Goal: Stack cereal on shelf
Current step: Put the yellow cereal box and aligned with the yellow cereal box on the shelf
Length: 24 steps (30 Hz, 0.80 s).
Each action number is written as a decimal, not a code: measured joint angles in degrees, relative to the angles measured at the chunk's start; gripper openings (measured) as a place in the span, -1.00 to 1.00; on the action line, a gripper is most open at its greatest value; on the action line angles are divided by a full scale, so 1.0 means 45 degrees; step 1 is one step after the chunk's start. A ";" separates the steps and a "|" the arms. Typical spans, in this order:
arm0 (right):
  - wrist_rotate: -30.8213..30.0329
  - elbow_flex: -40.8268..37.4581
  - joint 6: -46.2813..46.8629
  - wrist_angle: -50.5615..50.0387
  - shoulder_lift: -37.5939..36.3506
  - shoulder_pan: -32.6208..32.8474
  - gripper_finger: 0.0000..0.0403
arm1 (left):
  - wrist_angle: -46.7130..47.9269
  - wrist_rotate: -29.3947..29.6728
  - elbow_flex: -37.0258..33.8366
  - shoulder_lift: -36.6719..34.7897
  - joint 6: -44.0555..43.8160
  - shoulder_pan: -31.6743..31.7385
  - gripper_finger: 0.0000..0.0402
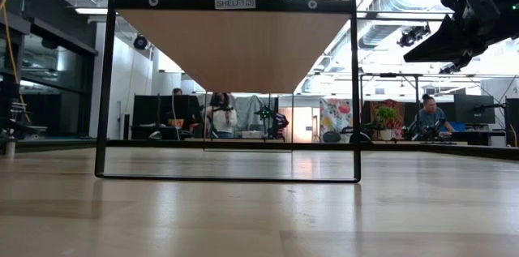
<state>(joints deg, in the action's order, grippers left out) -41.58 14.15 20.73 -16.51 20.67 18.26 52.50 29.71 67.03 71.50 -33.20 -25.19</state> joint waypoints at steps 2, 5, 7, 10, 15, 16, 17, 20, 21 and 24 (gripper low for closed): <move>0.0000 0.0000 0.0000 0.0005 -0.0005 0.0000 -1.00 | -0.1895 0.0251 -0.1030 -0.0263 0.0536 -0.0194 -0.94; 0.0000 0.0000 -0.0003 0.0000 -0.0005 0.0000 -1.00 | -0.4919 0.0015 -0.2400 -0.0445 0.1505 -0.0252 -0.99; -0.0005 0.0000 -0.0015 0.0000 -0.0003 0.0000 -1.00 | -0.6550 -0.0155 -0.3056 -0.0465 0.2141 -0.0236 -0.99; -0.0005 0.0000 -0.0001 0.0000 -0.0005 0.0000 -1.00 | -0.7948 -0.0182 -0.3519 -0.0465 0.2779 -0.0137 -0.99; -0.0005 0.0000 0.0002 -0.0095 -0.0002 0.0000 -1.00 | -0.8505 0.0176 -0.3727 -0.0465 0.3173 -0.0062 -1.00; -0.0005 0.0000 0.0022 -0.0110 -0.0003 0.0000 -1.00 | -0.8501 0.0334 -0.3727 -0.0470 0.3166 -0.0062 -1.00; -0.0005 0.0000 0.0053 -0.0132 -0.0004 0.0000 -1.00 | -0.8467 0.0472 -0.3727 -0.0468 0.3168 -0.0062 -1.00; -0.0005 0.0000 0.0053 -0.0232 -0.0004 0.0000 -1.00 | -0.8281 0.0580 -0.3727 -0.0402 0.3163 -0.0057 -1.00; -0.0005 0.0000 0.0070 -0.0228 -0.0004 0.0000 -1.00 | -0.8242 0.0588 -0.3727 -0.0402 0.3100 -0.0057 -1.00; -0.0005 0.0000 0.0199 -0.0233 -0.0005 0.0002 -1.00 | -0.8209 0.0923 -0.3727 -0.0407 0.3067 -0.0062 -1.00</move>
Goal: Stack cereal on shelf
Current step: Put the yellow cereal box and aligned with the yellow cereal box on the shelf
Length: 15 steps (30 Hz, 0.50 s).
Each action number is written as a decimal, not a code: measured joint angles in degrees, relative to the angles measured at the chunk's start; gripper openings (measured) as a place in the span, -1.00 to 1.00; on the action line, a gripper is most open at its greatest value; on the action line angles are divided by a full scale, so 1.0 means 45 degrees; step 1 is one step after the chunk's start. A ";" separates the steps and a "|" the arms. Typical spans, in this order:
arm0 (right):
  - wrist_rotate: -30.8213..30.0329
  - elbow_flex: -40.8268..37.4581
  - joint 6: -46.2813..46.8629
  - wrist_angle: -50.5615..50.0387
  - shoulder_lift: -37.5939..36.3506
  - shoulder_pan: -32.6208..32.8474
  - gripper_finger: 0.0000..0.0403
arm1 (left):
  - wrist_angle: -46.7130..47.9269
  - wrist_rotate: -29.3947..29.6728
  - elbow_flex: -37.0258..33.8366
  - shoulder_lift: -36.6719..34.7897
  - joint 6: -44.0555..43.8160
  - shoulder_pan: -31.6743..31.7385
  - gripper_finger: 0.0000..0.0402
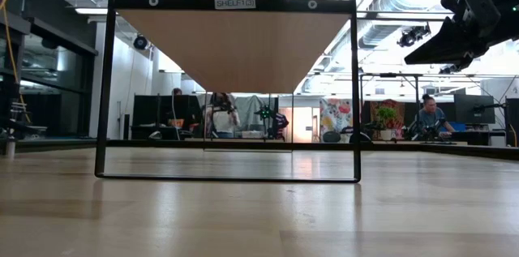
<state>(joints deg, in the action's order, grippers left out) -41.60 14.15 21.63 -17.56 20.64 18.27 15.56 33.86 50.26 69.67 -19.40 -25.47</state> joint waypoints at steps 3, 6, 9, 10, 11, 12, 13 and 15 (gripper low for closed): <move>-0.0005 0.0000 0.0069 -0.0005 0.0002 0.0000 -1.00 | 0.0280 0.0451 0.0000 0.0000 -0.0130 0.0006 -1.00; -0.0005 0.0000 0.0102 -0.0005 0.0002 -0.0001 -1.00 | 0.0865 0.0783 0.0000 0.0003 -0.0576 0.0094 -1.00; -0.0005 -0.0005 0.0102 -0.0005 0.0005 -0.0002 -1.00 | 0.1474 0.1009 0.0000 0.0000 -0.0985 0.0264 -1.00; -0.0005 0.0000 0.0102 -0.0005 0.0000 -0.0002 -1.00 | 0.1598 0.1099 0.0000 0.0000 -0.1011 0.0344 -1.00; -0.0005 -0.0005 0.0102 -0.0005 0.0003 -0.0002 -1.00 | 0.1634 0.1193 0.0000 0.0005 -0.1005 0.0414 -1.00; -0.0005 -0.0005 0.0102 -0.0005 0.0004 -0.0002 -1.00 | 0.1616 0.1335 0.0000 0.0000 -0.1001 0.0478 -1.00; -0.0005 -0.0005 0.0102 -0.0005 0.0002 0.0000 -1.00 | 0.1597 0.1484 0.0000 0.0000 -0.1001 0.0549 -1.00; -0.0005 -0.0005 0.0102 -0.0005 0.0002 0.0000 -1.00 | 0.1595 0.1635 0.0000 0.0000 -0.0915 0.0732 -1.00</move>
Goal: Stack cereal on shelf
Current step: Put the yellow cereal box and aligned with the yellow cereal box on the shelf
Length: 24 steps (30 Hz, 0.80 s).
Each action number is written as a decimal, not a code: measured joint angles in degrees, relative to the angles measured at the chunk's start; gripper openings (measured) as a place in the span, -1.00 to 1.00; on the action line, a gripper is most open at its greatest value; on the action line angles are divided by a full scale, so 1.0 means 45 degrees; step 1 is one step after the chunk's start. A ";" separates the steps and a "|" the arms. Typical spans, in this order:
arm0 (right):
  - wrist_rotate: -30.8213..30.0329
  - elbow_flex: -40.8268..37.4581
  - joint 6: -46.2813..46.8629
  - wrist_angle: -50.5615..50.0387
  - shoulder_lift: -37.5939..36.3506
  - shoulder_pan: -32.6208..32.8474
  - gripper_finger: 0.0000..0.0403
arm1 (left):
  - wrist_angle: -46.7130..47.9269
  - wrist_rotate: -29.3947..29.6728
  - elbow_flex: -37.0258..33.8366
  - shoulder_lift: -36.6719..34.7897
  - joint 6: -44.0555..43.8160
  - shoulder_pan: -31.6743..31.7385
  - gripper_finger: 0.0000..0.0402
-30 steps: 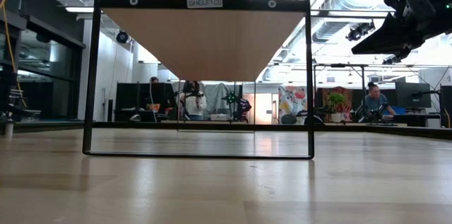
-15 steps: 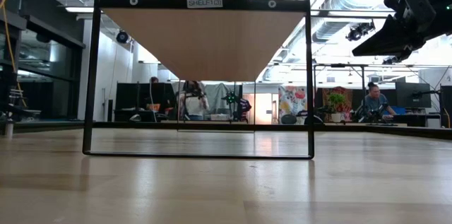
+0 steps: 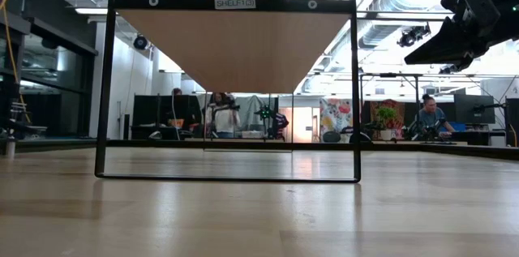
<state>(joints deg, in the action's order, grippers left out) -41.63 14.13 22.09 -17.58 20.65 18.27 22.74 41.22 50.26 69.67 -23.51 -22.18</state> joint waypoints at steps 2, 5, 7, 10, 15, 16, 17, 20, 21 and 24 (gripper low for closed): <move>0.0000 0.0000 0.0000 0.0000 0.0002 -0.0001 -1.00 | -0.0001 -0.0009 0.0000 0.0001 0.0224 0.0202 -1.00; 0.0000 0.0000 0.0000 0.0000 -0.0002 0.0000 -1.00 | -0.0017 -0.0017 0.0000 0.0002 0.0541 0.0573 -1.00; 0.0000 0.0000 0.0000 0.0000 -0.0002 0.0001 -1.00 | -0.0067 -0.0091 0.0000 0.0001 0.0718 0.0849 -1.00; 0.0000 0.0000 0.0000 0.0000 -0.0002 -0.0002 -1.00 | -0.0185 -0.0335 0.0000 0.0000 0.0953 0.1220 -1.00; -0.0005 0.0000 0.0000 0.0000 0.0000 0.0002 -1.00 | -0.0747 -0.1167 0.0000 0.0000 0.1399 0.1673 -1.00; -0.0001 0.0000 0.0000 0.0000 0.0002 0.0001 -1.00 | -0.0780 -0.1209 0.0000 0.0000 0.1405 0.1710 -1.00; 0.0000 0.0000 0.0000 0.0000 -0.0002 -0.0002 -1.00 | -0.0787 -0.1205 0.0000 0.0003 0.1405 0.1749 -1.00; -0.0005 0.0000 0.0000 0.0000 -0.0001 0.0002 -1.00 | -0.0753 -0.1004 0.0000 0.0000 0.1622 0.1775 -1.00; -0.0003 0.0000 0.0000 0.0000 -0.0002 0.0000 -1.00 | -0.0717 -0.0838 0.0000 0.0000 0.1716 0.1775 -1.00; -0.0005 0.0000 0.0039 -0.0005 -0.0002 0.0001 -1.00 | -0.0498 -0.0079 0.0000 -0.0218 0.1718 0.1738 -1.00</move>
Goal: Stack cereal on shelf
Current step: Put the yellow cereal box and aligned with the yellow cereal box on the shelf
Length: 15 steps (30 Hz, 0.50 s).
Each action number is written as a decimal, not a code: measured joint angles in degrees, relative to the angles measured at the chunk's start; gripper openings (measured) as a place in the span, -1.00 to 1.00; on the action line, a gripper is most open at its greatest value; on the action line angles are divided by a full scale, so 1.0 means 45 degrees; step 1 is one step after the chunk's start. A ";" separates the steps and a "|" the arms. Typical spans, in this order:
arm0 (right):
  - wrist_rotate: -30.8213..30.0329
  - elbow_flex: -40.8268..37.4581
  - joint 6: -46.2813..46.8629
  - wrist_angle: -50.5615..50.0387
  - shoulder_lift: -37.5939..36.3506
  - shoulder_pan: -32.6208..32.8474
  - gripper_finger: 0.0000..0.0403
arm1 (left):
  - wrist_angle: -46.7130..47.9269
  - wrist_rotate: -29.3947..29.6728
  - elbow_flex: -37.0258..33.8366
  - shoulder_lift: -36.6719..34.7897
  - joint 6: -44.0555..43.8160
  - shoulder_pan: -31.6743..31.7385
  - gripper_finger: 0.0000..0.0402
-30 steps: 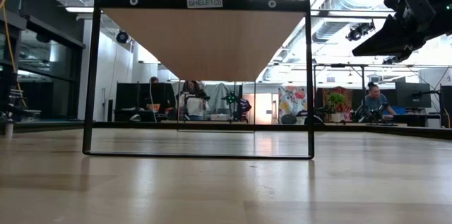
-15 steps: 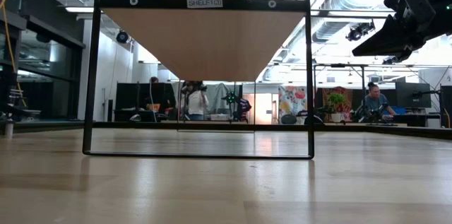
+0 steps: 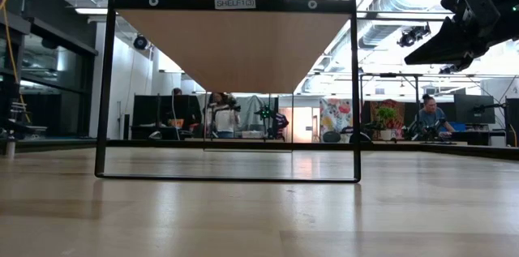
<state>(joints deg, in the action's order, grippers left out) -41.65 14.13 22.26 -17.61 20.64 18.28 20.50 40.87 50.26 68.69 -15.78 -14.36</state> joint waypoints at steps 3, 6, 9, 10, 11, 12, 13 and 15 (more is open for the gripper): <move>0.0000 0.0000 0.0000 -0.0040 0.0005 0.0001 -1.00 | 0.0320 0.0471 0.0005 -0.0365 -0.0132 -0.0158 -1.00; 0.0005 0.0000 0.0005 -0.0091 0.0000 0.0001 -1.00 | 0.0920 0.0596 0.0005 -0.0707 -0.0782 -0.0451 -1.00; 0.0007 -0.0005 0.0220 -0.0148 0.0005 0.0001 -1.00 | 0.1393 0.0649 0.0005 -0.0759 -0.1415 -0.0817 -1.00; 0.0039 -0.0005 0.0367 -0.0146 0.0000 -0.0002 -1.00 | 0.1455 0.0639 -0.0009 -0.0735 -0.1551 -0.0931 -1.00; 0.0186 -0.0005 0.0533 -0.0145 0.0000 -0.0003 -1.00 | 0.1329 0.0642 -0.0043 -0.0670 -0.1690 -0.1052 -1.00; 0.0495 -0.0005 0.0630 -0.0120 0.0005 -0.0003 -1.00 | 0.0994 0.0648 -0.0160 -0.0600 -0.1759 -0.1155 -1.00; 0.0838 -0.0010 0.0626 -0.0001 0.0017 0.0001 -1.00 | 0.0858 0.0629 -0.0314 -0.0548 -0.1771 -0.1234 -1.00; 0.1373 -0.0015 0.0512 0.0778 0.0225 0.0001 -1.00 | 0.0568 0.0558 -0.0620 -0.0442 -0.1784 -0.1364 -1.00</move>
<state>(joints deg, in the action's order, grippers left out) -35.47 14.06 24.56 -14.10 21.65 18.28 23.06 43.38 47.47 66.70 -23.81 -20.50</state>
